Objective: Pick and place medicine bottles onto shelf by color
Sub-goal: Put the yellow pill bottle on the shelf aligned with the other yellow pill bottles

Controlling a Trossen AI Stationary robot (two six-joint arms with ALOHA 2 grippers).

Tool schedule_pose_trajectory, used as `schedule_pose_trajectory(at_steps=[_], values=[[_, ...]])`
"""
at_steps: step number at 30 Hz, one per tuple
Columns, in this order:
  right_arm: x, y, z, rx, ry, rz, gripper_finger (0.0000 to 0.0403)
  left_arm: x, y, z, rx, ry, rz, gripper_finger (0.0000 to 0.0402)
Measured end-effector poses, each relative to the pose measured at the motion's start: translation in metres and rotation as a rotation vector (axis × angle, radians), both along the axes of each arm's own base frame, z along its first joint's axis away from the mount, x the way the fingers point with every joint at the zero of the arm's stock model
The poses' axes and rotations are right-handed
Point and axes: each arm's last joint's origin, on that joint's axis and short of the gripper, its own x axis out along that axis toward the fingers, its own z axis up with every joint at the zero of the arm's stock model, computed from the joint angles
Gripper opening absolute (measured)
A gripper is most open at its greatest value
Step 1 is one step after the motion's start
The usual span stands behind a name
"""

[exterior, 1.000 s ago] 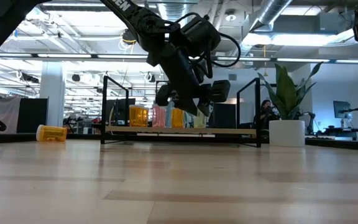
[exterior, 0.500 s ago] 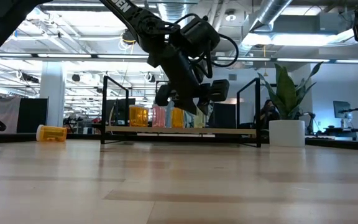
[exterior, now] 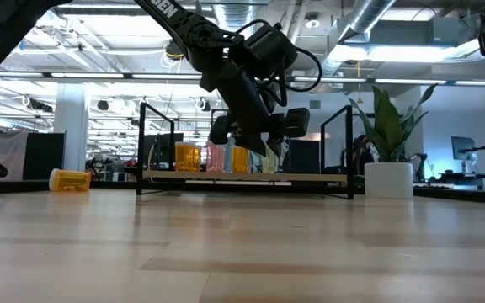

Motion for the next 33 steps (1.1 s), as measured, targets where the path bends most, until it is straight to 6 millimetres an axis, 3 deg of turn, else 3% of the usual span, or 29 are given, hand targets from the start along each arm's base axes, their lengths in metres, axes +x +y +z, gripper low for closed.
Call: schedule_pose_trajectory(at_steps=[12, 23, 33], values=[[0.0, 0.0, 0.0, 0.0, 0.0, 0.0, 0.0225, -0.001, 0.0, -0.001, -0.019, -0.003, 0.002, 0.0109], [0.0, 0.0, 0.0, 0.0, 0.0, 0.0, 0.0225, 0.0, 0.001, -0.001, -0.014, -0.003, 0.002, 0.0139], [0.0, 0.0, 0.0, 0.0, 0.0, 0.0, 0.0225, 0.007, 0.002, 0.014, 0.054, 0.018, -0.039, 0.0168]])
